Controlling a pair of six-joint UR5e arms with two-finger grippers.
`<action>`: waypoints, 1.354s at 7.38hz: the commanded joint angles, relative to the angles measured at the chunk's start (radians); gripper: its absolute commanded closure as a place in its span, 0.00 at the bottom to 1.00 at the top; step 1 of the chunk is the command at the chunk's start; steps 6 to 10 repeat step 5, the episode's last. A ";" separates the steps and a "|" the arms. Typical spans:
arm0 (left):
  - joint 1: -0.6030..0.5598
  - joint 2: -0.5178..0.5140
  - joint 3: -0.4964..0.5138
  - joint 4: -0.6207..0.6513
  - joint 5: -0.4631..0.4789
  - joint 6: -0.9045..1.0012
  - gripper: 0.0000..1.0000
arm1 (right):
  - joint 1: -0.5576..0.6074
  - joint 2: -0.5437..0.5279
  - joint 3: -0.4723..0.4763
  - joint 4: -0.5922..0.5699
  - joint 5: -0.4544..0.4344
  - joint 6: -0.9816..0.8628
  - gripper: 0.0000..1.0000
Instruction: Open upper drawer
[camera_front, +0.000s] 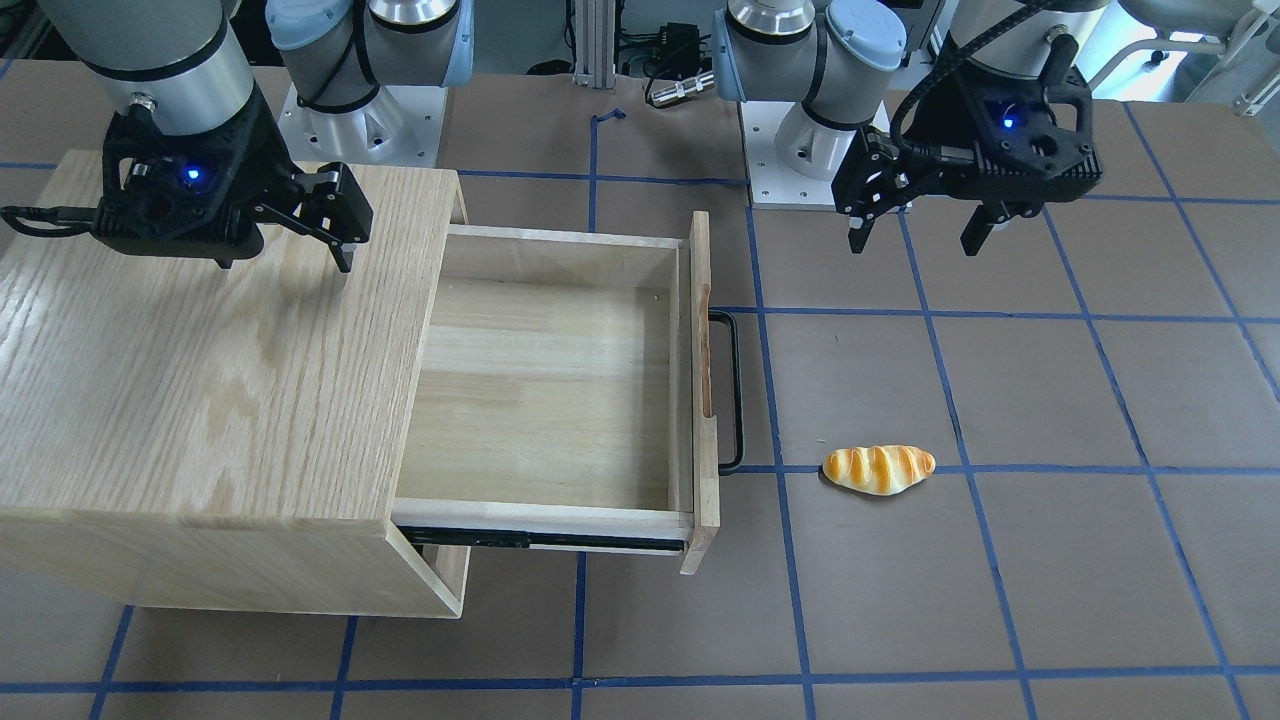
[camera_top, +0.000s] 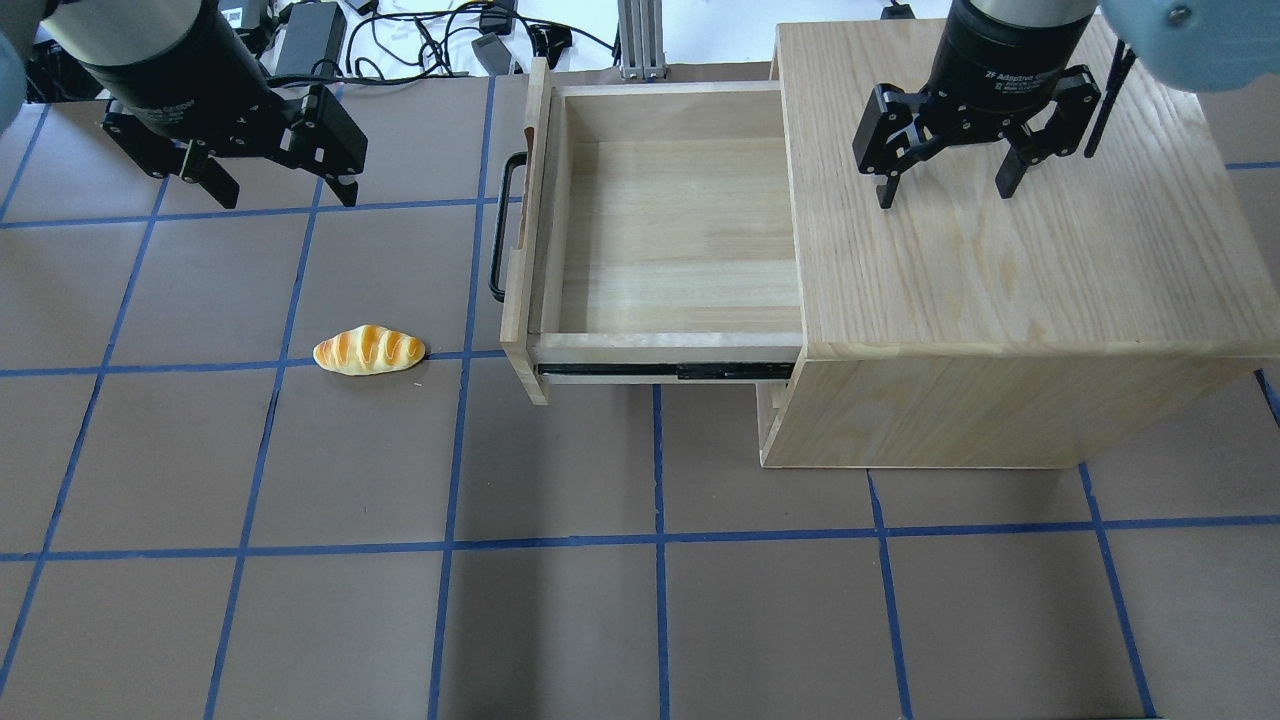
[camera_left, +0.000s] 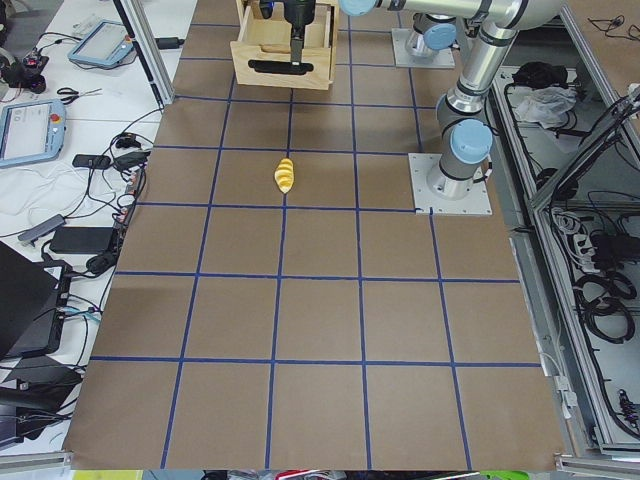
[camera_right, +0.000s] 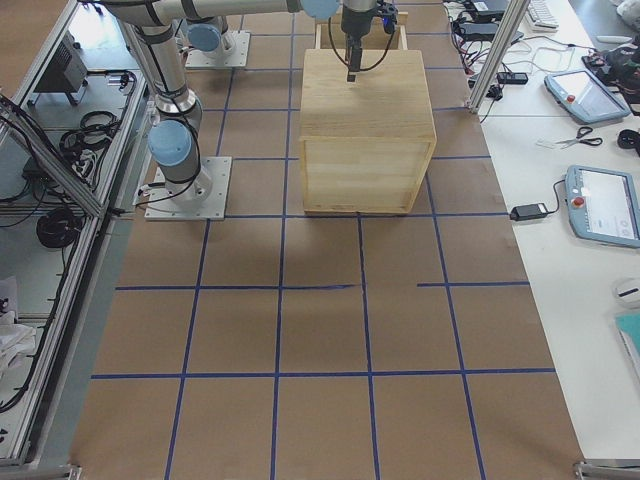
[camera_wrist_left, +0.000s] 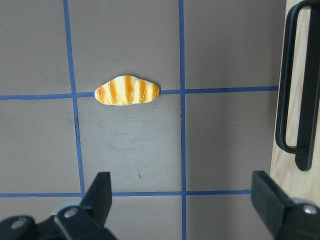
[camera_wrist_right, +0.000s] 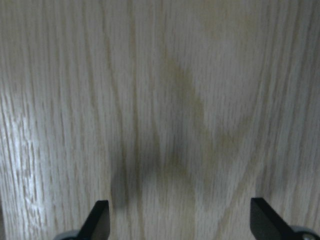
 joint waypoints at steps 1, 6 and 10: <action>-0.002 -0.002 0.001 0.004 0.000 -0.010 0.00 | 0.001 0.000 0.000 0.000 0.000 0.001 0.00; -0.002 -0.007 0.001 0.011 -0.006 -0.014 0.00 | 0.001 0.000 0.001 0.000 0.000 0.001 0.00; -0.002 -0.007 0.001 0.011 -0.006 -0.014 0.00 | 0.001 0.000 0.001 0.000 0.000 0.001 0.00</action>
